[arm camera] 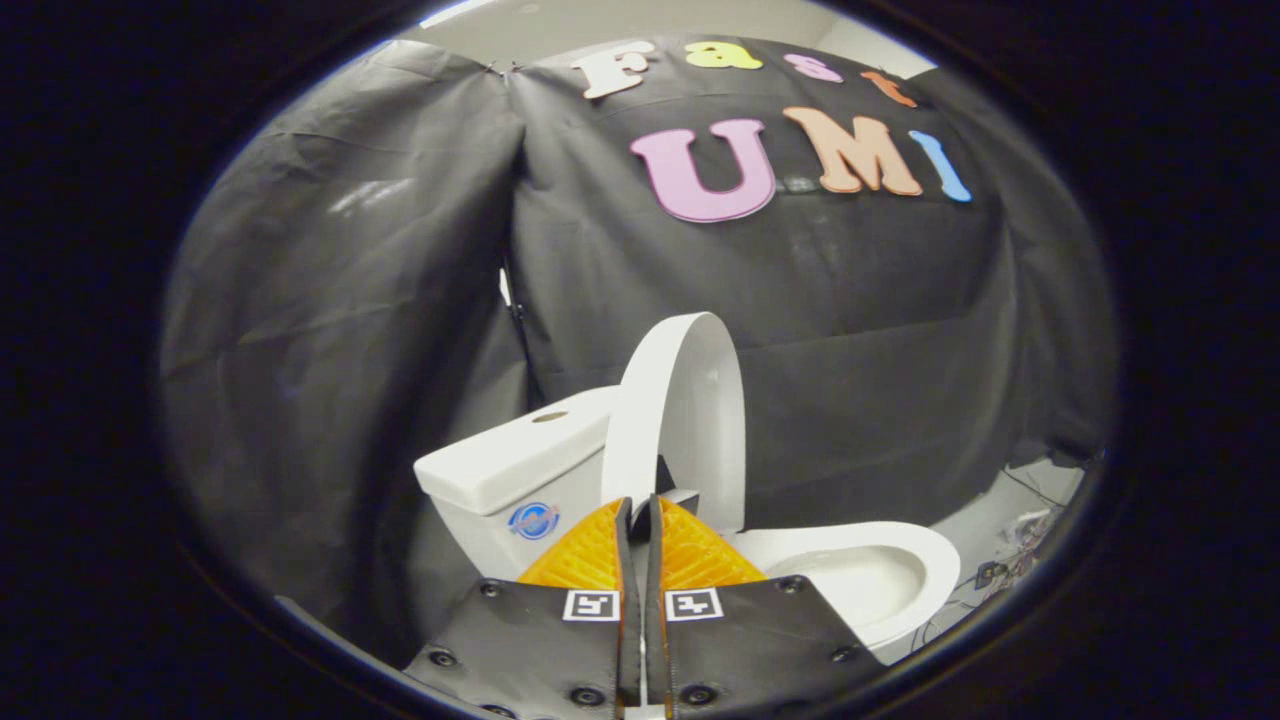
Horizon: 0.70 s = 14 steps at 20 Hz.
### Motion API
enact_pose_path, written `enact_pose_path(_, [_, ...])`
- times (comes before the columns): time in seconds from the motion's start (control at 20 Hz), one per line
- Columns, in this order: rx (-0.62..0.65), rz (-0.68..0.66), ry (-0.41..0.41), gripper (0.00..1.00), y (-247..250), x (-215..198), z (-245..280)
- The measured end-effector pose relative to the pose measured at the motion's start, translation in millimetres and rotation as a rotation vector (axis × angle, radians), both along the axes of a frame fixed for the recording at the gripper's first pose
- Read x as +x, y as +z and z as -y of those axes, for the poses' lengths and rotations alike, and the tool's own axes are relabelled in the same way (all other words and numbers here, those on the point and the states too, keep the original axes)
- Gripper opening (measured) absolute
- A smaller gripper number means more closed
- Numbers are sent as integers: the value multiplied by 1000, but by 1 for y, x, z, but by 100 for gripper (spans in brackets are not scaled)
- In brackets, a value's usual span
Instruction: Open the toilet lid.
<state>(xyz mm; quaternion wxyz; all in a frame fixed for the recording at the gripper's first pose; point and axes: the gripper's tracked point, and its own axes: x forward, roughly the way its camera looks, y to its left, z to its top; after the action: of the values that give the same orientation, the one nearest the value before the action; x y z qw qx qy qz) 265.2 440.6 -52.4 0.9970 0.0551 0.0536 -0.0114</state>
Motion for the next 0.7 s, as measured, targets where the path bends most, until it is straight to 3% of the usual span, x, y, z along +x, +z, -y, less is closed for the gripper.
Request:
enact_pose_path(0.45, [-56, -22, 127, 3, -7, 25, -52])
enact_pose_path(0.7, [-47, -20, 147, 3, -9, 34, -66])
